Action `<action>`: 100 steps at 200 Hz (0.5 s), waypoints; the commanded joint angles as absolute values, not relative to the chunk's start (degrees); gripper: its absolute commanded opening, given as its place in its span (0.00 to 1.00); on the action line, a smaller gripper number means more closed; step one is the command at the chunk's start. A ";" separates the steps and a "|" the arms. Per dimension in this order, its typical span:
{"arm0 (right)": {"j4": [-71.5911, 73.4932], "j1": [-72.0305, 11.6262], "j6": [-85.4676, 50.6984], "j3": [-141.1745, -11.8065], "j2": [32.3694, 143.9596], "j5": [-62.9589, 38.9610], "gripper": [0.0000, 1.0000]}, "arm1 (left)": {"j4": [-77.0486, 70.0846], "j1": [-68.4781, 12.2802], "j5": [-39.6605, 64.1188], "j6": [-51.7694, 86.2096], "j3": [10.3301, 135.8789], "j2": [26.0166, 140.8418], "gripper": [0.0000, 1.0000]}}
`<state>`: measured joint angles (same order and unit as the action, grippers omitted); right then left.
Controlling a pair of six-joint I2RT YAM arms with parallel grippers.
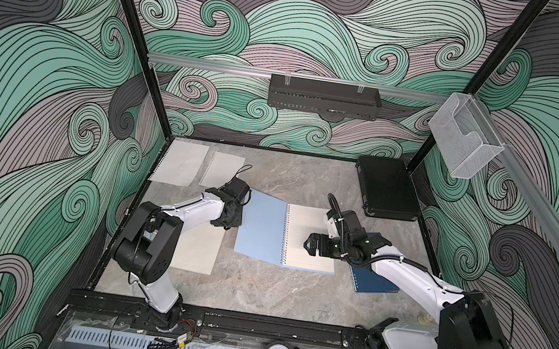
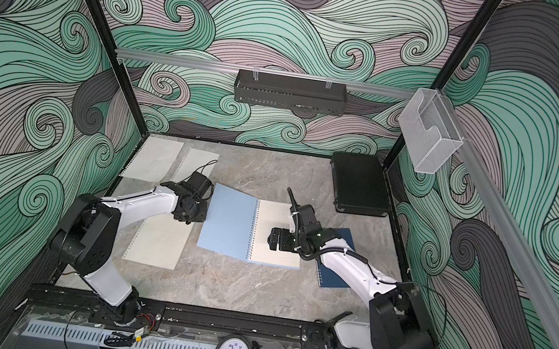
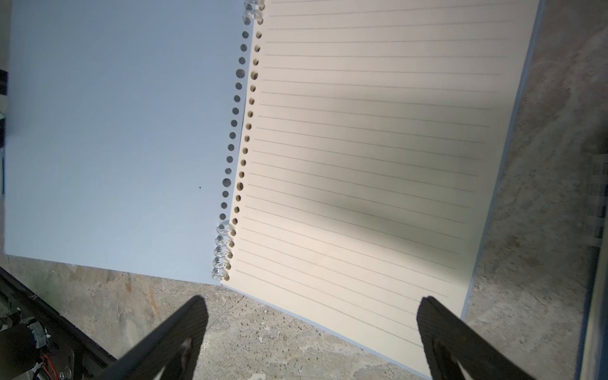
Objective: Tear off pages from different notebooks
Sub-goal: Open the notebook at the center of the board.
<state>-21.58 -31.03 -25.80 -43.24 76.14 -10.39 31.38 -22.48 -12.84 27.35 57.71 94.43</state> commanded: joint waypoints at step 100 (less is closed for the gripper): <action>-26.15 -23.96 -23.13 -46.62 83.24 -6.02 0.99 | 35.34 -23.36 -13.21 26.86 59.11 89.13 0.45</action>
